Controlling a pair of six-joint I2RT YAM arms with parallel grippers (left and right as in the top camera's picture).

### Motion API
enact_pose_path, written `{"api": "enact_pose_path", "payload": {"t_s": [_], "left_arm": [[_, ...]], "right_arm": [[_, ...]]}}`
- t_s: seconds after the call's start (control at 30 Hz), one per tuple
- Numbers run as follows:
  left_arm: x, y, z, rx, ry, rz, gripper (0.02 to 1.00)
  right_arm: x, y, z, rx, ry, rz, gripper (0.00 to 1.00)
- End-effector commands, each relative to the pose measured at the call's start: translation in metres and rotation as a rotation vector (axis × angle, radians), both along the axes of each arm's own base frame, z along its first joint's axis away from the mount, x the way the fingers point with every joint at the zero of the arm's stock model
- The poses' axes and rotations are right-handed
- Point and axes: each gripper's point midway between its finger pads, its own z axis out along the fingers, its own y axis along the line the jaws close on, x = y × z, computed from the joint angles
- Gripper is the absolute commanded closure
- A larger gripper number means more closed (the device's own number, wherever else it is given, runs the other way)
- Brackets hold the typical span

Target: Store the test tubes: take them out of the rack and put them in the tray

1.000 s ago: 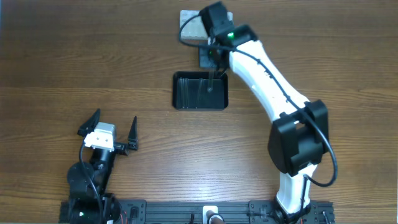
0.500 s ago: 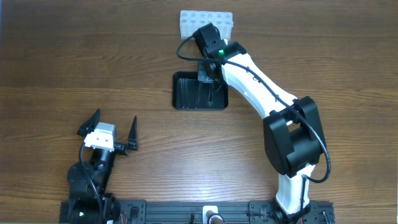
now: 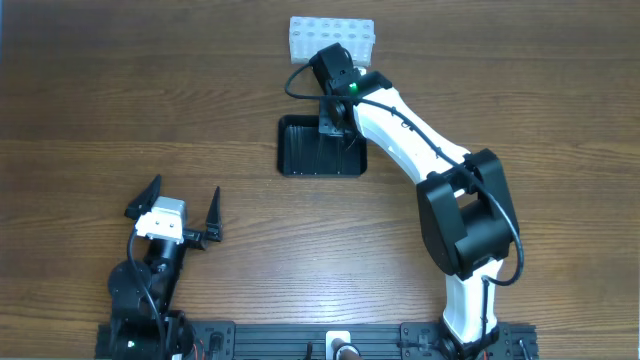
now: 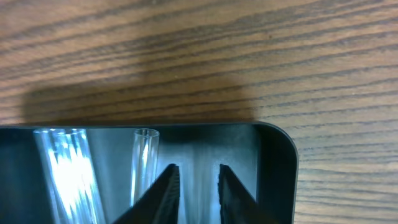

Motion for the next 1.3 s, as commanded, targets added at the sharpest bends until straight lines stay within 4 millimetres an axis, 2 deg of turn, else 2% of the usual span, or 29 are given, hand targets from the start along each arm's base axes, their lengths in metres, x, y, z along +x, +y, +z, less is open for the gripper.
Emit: {"api": "enact_pose_path", "payload": {"t_s": [0.03,0.1,0.17,0.23,0.3,0.4,0.5,0.53,0.57,0.63,0.8,0.93,1.13,1.3], "left_arm": [[-0.001,-0.003,-0.001,0.013,-0.005,-0.014,0.018],[-0.001,-0.003,-0.001,0.013,-0.004,-0.014,0.018],[-0.001,-0.003,-0.001,0.013,-0.004,-0.014,0.018],[-0.001,-0.003,-0.001,0.013,-0.004,-0.014,0.018],[-0.001,-0.003,-0.001,0.013,-0.004,-0.014,0.018],[-0.001,-0.003,-0.001,0.013,-0.004,-0.014,0.018],[-0.001,-0.003,-0.001,0.013,-0.005,-0.014,0.018],[-0.001,-0.003,-0.001,0.014,-0.005,-0.014,0.018],[-0.001,-0.003,-0.001,0.013,-0.004,-0.014,0.018],[-0.001,-0.003,-0.001,0.013,-0.004,-0.014,0.02],[-0.001,-0.003,-0.001,0.013,-0.004,-0.014,0.018],[-0.001,-0.003,-0.001,0.013,-0.005,-0.014,0.018],[-0.001,-0.003,-0.001,0.013,-0.004,-0.014,0.018],[-0.001,-0.003,-0.001,0.013,-0.004,-0.014,0.018]], "right_arm": [[0.003,-0.004,-0.001,-0.013,-0.012,-0.006,0.695],[0.006,-0.005,0.01,-0.007,-0.039,0.012,0.632],[0.01,-0.008,0.032,0.001,-0.087,0.019,0.579],[0.017,-0.02,0.067,-0.002,-0.173,0.022,0.413],[0.025,-0.036,0.103,-0.015,-0.261,0.031,0.349],[0.046,-0.08,0.162,-0.043,-0.436,0.036,0.246],[0.059,-0.131,0.206,-0.102,-0.564,0.014,0.134],[0.059,-0.145,0.215,-0.122,-0.588,0.007,0.051],[0.058,-0.159,0.225,-0.145,-0.606,0.0,0.009],[0.052,-0.18,0.236,-0.188,-0.629,-0.024,0.009],[0.032,-0.216,0.257,-0.242,-0.732,-0.119,0.007],[0.004,-0.232,0.256,-0.26,-0.805,-0.148,0.007],[-0.044,-0.229,0.229,-0.254,-0.856,-0.141,0.009],[-0.079,-0.231,0.188,-0.255,-0.893,-0.143,0.009]]}}
